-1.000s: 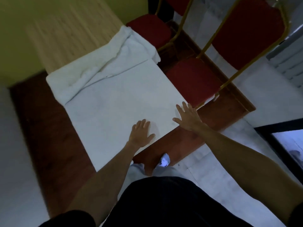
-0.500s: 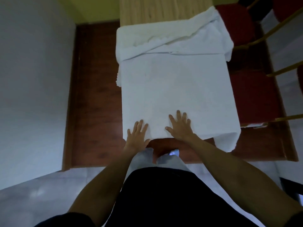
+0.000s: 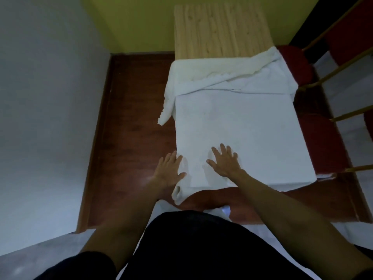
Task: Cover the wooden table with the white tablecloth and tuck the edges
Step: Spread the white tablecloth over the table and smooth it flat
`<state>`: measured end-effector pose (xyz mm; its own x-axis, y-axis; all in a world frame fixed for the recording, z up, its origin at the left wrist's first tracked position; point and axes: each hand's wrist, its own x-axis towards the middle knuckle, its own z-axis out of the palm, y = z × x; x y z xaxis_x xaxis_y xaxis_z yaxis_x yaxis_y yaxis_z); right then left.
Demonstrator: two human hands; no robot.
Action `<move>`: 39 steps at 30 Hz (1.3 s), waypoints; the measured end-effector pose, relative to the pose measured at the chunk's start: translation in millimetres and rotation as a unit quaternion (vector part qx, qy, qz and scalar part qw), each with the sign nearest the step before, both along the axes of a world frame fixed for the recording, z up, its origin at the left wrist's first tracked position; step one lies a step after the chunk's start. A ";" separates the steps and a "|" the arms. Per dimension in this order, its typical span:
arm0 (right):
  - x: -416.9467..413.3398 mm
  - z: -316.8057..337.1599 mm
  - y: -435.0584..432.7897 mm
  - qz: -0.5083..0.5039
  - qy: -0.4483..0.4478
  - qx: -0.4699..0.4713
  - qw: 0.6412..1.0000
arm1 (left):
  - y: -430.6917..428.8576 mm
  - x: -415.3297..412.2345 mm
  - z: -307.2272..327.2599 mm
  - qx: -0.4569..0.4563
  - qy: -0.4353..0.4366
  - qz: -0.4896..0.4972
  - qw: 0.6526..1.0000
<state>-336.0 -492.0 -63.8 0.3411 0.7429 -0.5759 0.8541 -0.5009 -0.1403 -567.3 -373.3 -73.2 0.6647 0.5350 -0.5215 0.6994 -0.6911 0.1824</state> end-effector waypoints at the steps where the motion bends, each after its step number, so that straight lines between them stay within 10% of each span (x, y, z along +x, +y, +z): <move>1: -2.3 5.3 10.6 -0.015 -0.006 0.012 1.000 | 15.2 1.2 5.4 0.002 -0.008 -0.010 1.000; 20: -58.9 65.8 164.2 -0.152 -0.091 0.071 0.982 | 253.2 -41.0 48.0 0.055 -0.072 -0.130 0.987; 39: 99.6 1.2 309.9 -0.135 -0.085 0.103 0.982 | 358.0 114.3 -16.7 -0.006 -0.097 -0.135 0.986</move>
<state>-236.4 -182.0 -62.6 0.6201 0.7068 -0.3405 0.7140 -0.6883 -0.1284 -453.0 -15.3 -89.8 0.8696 0.3196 -0.3765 0.4417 -0.8442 0.3037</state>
